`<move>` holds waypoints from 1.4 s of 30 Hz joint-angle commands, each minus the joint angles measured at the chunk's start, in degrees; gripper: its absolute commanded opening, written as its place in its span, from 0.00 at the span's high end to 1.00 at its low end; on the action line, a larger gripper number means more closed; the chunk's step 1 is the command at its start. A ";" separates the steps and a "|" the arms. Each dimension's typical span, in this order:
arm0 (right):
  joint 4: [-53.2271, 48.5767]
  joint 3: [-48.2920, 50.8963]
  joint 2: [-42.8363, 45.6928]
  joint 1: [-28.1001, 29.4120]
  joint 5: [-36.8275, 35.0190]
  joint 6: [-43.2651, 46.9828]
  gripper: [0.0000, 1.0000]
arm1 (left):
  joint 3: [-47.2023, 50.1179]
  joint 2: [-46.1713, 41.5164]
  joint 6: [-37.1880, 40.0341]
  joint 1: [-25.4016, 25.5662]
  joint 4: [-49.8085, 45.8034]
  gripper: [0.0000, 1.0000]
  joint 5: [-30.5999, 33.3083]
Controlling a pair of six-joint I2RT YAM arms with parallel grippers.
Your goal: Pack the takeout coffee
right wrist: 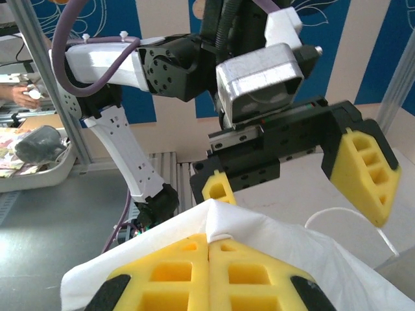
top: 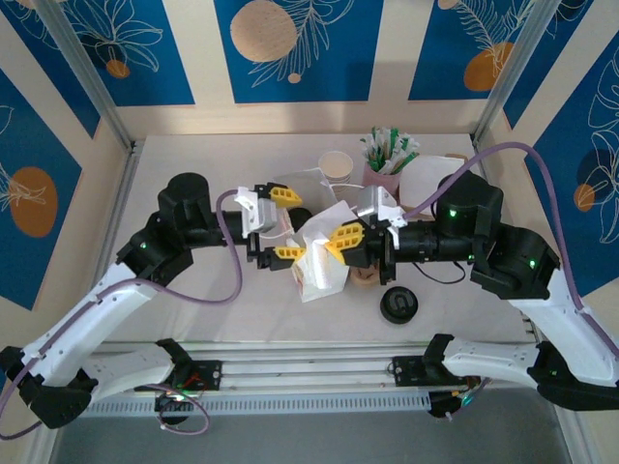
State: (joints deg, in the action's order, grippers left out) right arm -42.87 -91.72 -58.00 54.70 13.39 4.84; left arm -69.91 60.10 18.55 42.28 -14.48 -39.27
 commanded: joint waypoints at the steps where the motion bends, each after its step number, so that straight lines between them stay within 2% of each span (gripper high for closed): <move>1: 0.74 -1.88 -0.96 1.37 -1.50 1.98 1.00 | -0.39 0.94 -0.30 1.59 1.16 0.13 -3.95; 4: 1.30 -1.88 -1.54 1.84 -2.40 2.28 1.00 | 0.23 1.16 -0.88 2.89 2.06 0.15 -4.28; 6: 1.13 -2.13 -1.98 2.02 -2.31 2.28 1.00 | 0.44 1.18 -0.30 3.14 2.35 0.20 -3.36; 9: 1.11 -2.17 -2.07 2.84 -3.06 2.57 1.00 | 1.28 0.95 1.16 3.15 2.59 0.34 -1.16; 11: 1.36 -2.12 -1.82 3.19 -3.80 2.72 1.00 | 2.16 0.83 1.12 3.13 3.57 0.50 0.65; 15: 1.91 -2.14 -1.50 3.50 -3.74 2.45 1.00 | 3.52 0.68 0.49 3.15 5.76 0.57 1.43; 18: 1.83 -1.91 -1.42 3.79 -3.76 2.28 1.00 | 3.69 0.55 -0.77 3.11 7.78 0.73 2.51; 24: 4.03 3.58 -0.17 4.04 -7.26 0.98 1.00 | 4.39 -0.83 -3.26 3.09 12.27 0.99 12.56; 28: 8.09 9.42 0.27 4.05 -8.28 -1.66 1.00 | 4.63 -1.46 -7.83 3.13 16.41 1.00 16.44; 31: 8.43 11.66 -1.15 4.04 -12.03 -3.21 1.00 | 4.21 -1.88 -11.03 3.10 18.75 1.00 18.52; 33: 9.64 13.50 -1.97 4.09 -16.37 -4.20 0.95 | 4.05 -2.23 -12.46 3.15 19.93 1.00 19.13; 36: 12.60 16.26 -2.77 3.85 -22.77 -6.12 0.72 | 4.10 -2.35 -12.16 3.12 20.52 1.00 18.87; 39: 13.96 17.31 -2.21 3.14 -24.55 -8.24 0.64 | 5.36 -2.51 -9.10 3.11 21.24 1.00 20.20; 42: 17.02 20.54 1.92 1.77 -24.65 -10.29 0.46 | 6.16 -3.17 -6.64 3.09 21.86 1.00 24.28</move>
State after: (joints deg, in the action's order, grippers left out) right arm -30.83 -72.88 -60.49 57.45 -8.10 -2.59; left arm -64.69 58.28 9.56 44.93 4.43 -19.05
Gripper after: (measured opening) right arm 0.503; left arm 0.044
